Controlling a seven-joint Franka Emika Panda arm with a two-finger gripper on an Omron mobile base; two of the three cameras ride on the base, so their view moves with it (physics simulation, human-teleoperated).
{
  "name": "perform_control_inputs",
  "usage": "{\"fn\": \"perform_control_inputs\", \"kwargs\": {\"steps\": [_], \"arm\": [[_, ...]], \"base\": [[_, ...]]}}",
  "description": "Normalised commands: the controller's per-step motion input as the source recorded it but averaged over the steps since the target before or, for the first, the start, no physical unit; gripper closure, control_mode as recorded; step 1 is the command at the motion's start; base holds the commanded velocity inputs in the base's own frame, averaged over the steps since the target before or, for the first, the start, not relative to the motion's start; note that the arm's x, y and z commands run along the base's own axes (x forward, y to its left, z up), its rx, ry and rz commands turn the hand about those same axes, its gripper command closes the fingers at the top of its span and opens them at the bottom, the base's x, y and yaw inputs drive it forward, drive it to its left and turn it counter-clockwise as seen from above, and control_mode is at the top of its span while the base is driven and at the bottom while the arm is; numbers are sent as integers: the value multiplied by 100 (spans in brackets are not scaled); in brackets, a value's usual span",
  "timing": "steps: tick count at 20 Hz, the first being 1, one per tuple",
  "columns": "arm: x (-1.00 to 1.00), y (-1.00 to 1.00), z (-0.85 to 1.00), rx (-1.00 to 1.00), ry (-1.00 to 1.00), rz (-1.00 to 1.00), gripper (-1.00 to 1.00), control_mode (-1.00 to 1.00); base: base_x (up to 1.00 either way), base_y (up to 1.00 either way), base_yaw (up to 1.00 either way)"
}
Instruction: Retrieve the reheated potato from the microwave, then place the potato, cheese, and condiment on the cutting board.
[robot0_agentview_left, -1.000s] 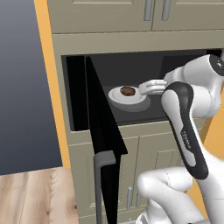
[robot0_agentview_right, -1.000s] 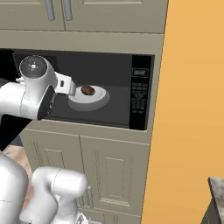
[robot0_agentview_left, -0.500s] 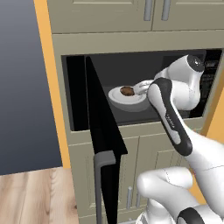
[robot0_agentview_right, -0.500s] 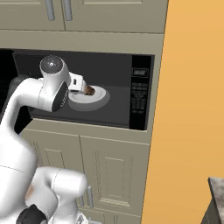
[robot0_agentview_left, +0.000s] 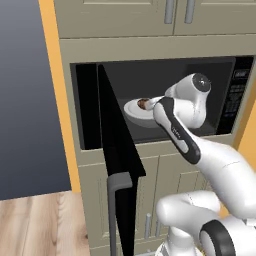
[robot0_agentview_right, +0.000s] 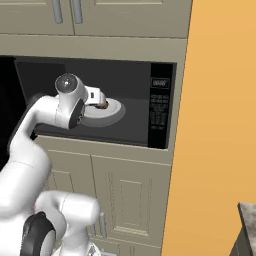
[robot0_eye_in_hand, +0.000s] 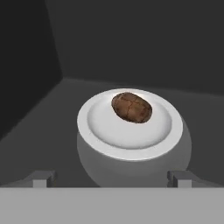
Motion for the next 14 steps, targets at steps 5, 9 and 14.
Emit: {"fn": "perform_control_inputs", "kwargs": {"steps": [5, 9, 14], "arm": [[71, -5, -3, -2, 0, 0, -100, -100], [65, -2, -14, -3, 0, 0, -100, -100], [42, 0, -32, -5, 0, 0, -100, -100]], "base": [[0, 0, 0], [0, 0, 0], [0, 0, 0]]}}
